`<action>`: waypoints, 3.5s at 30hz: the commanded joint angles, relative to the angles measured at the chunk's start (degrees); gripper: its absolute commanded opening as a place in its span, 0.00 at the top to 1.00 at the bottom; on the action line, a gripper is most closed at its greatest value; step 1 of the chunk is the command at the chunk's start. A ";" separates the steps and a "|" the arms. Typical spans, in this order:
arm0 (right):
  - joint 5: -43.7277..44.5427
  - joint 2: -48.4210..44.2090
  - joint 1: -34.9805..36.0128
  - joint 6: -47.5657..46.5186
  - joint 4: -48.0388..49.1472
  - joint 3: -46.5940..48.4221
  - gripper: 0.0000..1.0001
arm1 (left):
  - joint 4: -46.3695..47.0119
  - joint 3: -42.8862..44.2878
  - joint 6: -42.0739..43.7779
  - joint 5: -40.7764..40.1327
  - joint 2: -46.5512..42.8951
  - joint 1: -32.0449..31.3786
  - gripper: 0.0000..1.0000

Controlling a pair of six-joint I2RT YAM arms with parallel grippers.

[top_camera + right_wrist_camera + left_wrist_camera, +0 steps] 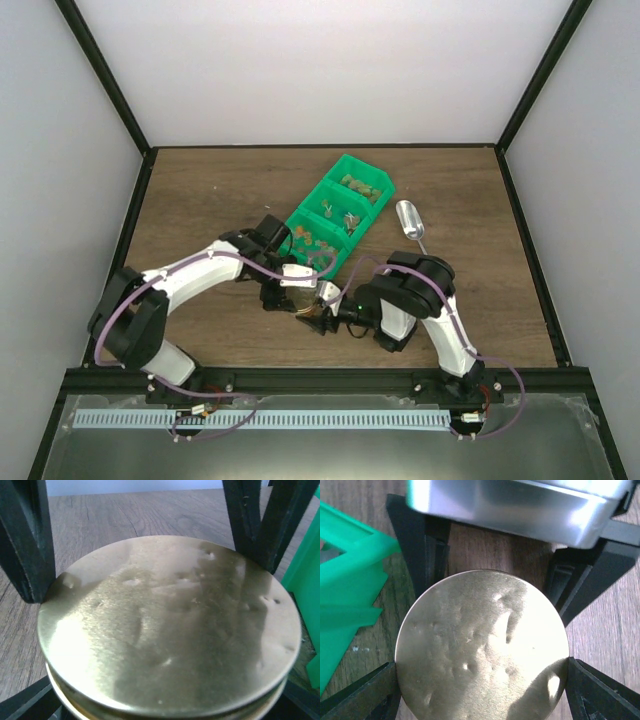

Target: Pack the candies

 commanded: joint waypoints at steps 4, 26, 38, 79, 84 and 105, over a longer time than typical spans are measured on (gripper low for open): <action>-6.38 -1.15 0.86 -1.98 4.38 -1.76 0.27 | -6.14 8.91 20.46 -2.16 7.42 -0.27 0.14; 5.74 -1.23 0.99 1.42 0.75 -0.98 0.27 | 18.25 -13.14 -30.00 -7.39 -14.19 -4.69 0.00; 7.12 -1.08 1.55 1.26 0.07 -0.29 0.28 | 21.55 -12.00 -32.80 -9.87 -8.39 -5.99 0.00; -4.30 -2.14 1.64 0.17 2.61 -4.37 0.32 | 6.12 -6.55 -19.17 0.92 -8.53 -0.25 0.00; -3.24 -1.74 1.62 0.63 1.52 -3.40 0.32 | 11.85 -9.50 -28.71 -4.65 -9.48 -1.99 0.00; 1.33 -1.31 1.81 1.35 -2.71 -1.51 0.32 | 12.92 -10.68 -33.01 -3.51 -9.04 -7.41 0.00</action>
